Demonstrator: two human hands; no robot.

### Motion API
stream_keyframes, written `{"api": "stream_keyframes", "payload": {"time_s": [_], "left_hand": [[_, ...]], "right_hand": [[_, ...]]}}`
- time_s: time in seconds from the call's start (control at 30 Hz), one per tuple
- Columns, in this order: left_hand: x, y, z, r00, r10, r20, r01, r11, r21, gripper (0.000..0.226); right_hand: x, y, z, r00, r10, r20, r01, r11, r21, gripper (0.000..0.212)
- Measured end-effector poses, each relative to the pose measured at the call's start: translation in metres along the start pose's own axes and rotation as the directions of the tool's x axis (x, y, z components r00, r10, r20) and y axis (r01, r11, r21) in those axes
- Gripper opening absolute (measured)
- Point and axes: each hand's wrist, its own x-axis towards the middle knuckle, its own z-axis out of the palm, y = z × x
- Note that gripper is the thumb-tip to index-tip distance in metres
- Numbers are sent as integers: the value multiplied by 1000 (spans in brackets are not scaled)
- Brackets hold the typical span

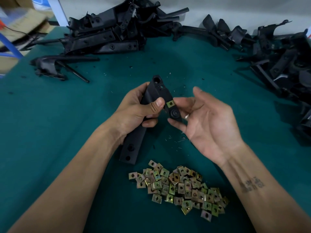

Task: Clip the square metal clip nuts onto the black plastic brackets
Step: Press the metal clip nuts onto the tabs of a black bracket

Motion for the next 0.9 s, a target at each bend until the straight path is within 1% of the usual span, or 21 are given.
{"api": "stream_keyframes", "payload": {"time_s": [0.07, 0.13, 0.17, 0.23, 0.3, 0.33, 0.4, 0.47, 0.5, 0.53, 0.57, 0.63, 0.67, 0.7, 0.77, 0.83, 0.9], "left_hand": [[1, 1, 0, 1000, 21, -7, -21, 1000, -18, 17], [1, 3, 0, 999, 38, -16, -38, 999, -12, 20], [1, 4, 0, 999, 42, -17, -42, 999, -1, 21], [1, 4, 1, 999, 39, -9, -39, 999, 3, 16], [2, 4, 1, 1000, 19, 23, -18, 999, -42, 10], [2, 3, 2, 999, 10, 43, -8, 998, -67, 10], [3, 3, 2, 997, -1, 78, 8, 996, -85, 11], [3, 3, 1, 995, -14, 99, 22, 997, -78, 14], [3, 2, 2, 994, -22, 107, 29, 997, -72, 15], [3, 2, 2, 993, -30, 116, 38, 997, -68, 16], [3, 2, 2, 991, -38, 125, 47, 997, -68, 17], [3, 2, 3, 989, -49, 141, 60, 995, -77, 18], [3, 2, 3, 988, -52, 148, 65, 995, -78, 18], [2, 2, 3, 987, -55, 154, 68, 995, -76, 18], [2, 2, 3, 985, -63, 163, 74, 995, -66, 20], [2, 2, 3, 983, -72, 170, 82, 995, -53, 22], [1, 2, 3, 983, -78, 167, 86, 995, -43, 24]], "right_hand": [[-1, -4, -4, 992, 86, 94, -92, 994, 62, 41], [-3, -4, -6, 975, 144, 167, -160, 984, 84, 38], [-3, -3, -6, 970, 169, 177, -187, 978, 93, 36], [-4, -5, -8, 970, 193, 150, -211, 971, 111, 36], [-8, -11, -12, 982, 152, 116, -163, 982, 93, 39], [-13, -14, -15, 991, 94, 91, -98, 994, 45, 39], [-25, -17, -24, 996, -85, 10, 85, 986, -145, 35], [-43, -15, -33, 967, -251, -40, 218, 899, -381, 24], [-54, -12, -38, 951, -308, -30, 255, 834, -489, 20], [-64, -9, -42, 944, -331, 5, 271, 763, -586, 17], [-75, -7, -46, 947, -314, 60, 271, 687, -674, 16], [-94, -3, -53, 966, -199, 162, 244, 513, -823, 21], [-101, 0, -55, 972, -150, 179, 227, 427, -875, 26], [-106, 2, -57, 974, -134, 183, 220, 358, -907, 31], [-109, 8, -56, 967, -166, 195, 235, 271, -933, 30], [-107, 14, -51, 958, -203, 204, 247, 217, -945, 21], [-104, 17, -50, 957, -214, 195, 243, 231, -942, 10]]}}
